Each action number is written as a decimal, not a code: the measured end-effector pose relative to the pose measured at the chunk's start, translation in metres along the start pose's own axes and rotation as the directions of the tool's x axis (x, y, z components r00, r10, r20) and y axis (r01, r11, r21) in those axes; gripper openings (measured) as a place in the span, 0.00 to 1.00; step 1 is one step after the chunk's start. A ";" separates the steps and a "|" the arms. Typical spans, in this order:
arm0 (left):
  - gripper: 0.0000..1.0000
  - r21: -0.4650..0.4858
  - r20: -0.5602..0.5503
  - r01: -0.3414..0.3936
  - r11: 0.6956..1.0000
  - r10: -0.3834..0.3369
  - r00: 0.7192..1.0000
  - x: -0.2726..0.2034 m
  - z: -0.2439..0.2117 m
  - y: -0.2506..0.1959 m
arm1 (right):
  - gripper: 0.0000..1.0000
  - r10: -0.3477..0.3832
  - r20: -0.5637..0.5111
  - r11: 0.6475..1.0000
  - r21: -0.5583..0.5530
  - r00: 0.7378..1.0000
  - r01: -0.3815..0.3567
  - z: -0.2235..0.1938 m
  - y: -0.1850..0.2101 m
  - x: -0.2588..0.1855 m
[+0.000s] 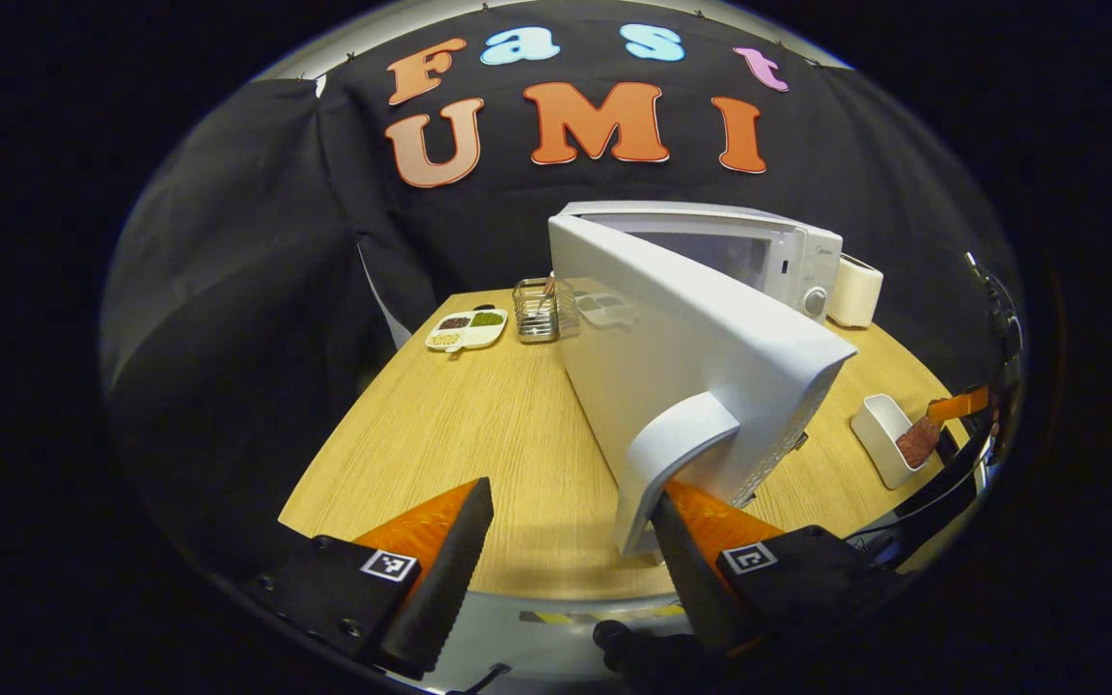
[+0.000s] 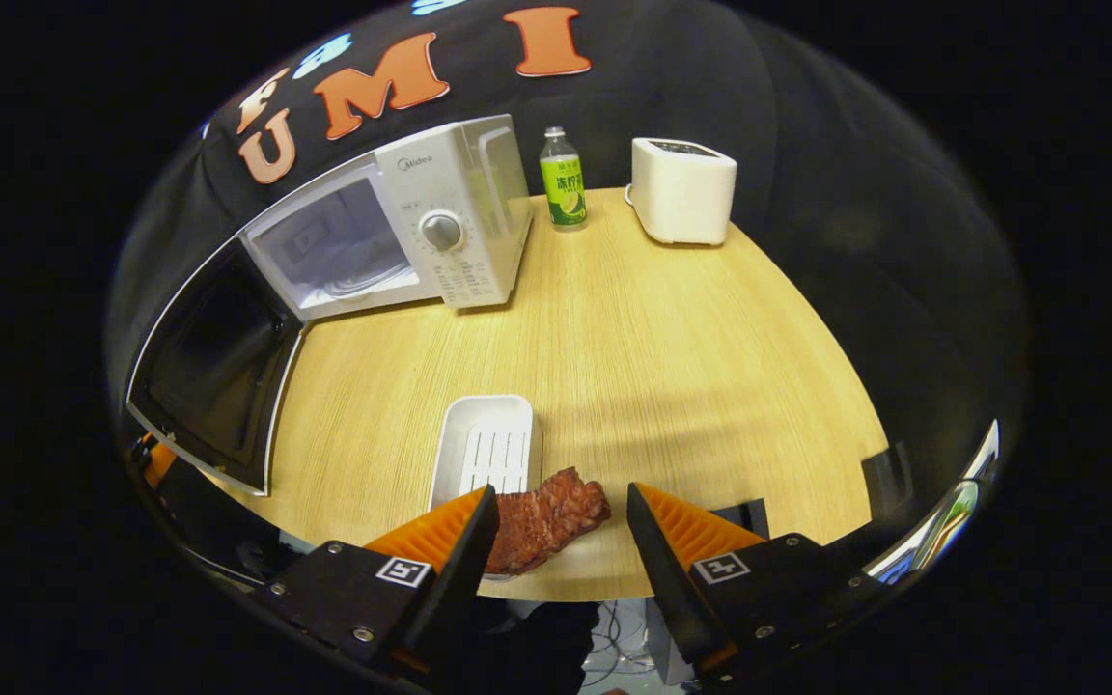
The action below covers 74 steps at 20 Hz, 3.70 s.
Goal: Open the microwave oven with the left hand, put the food in, and close the microwave oven.
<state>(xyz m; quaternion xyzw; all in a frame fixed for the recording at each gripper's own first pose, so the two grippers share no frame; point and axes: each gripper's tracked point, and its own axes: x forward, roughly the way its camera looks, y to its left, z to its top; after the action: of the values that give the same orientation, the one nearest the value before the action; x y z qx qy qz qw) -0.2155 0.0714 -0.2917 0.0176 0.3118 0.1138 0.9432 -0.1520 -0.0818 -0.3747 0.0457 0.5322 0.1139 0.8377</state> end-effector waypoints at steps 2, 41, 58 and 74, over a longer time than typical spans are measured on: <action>0.99 0.055 -0.010 -0.001 0.998 0.002 1.000 -0.007 -0.004 0.015 | 0.76 -0.023 -0.044 0.998 0.054 0.999 0.025 -0.010 -0.001 0.005; 0.90 -0.048 -0.038 0.044 0.998 -0.046 0.998 -0.049 -0.016 0.110 | 0.11 0.224 0.486 0.710 0.513 0.845 -0.483 0.207 0.272 0.021; 0.90 -0.008 -0.126 -0.054 0.999 0.052 0.991 -0.024 -0.011 0.154 | 0.11 -0.057 0.481 0.555 0.743 0.875 -0.372 0.259 0.311 0.195; 0.91 -0.089 -0.058 0.051 0.995 -0.056 0.997 0.030 0.026 0.081 | 0.63 0.065 0.307 0.838 0.499 0.950 -0.218 0.215 0.307 0.173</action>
<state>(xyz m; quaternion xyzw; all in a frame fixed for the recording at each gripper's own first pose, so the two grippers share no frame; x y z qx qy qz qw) -0.1937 0.1582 -0.2799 -0.0355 0.3354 0.1025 0.9358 0.0683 0.2665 -0.3741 0.3287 0.4152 0.0183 0.8481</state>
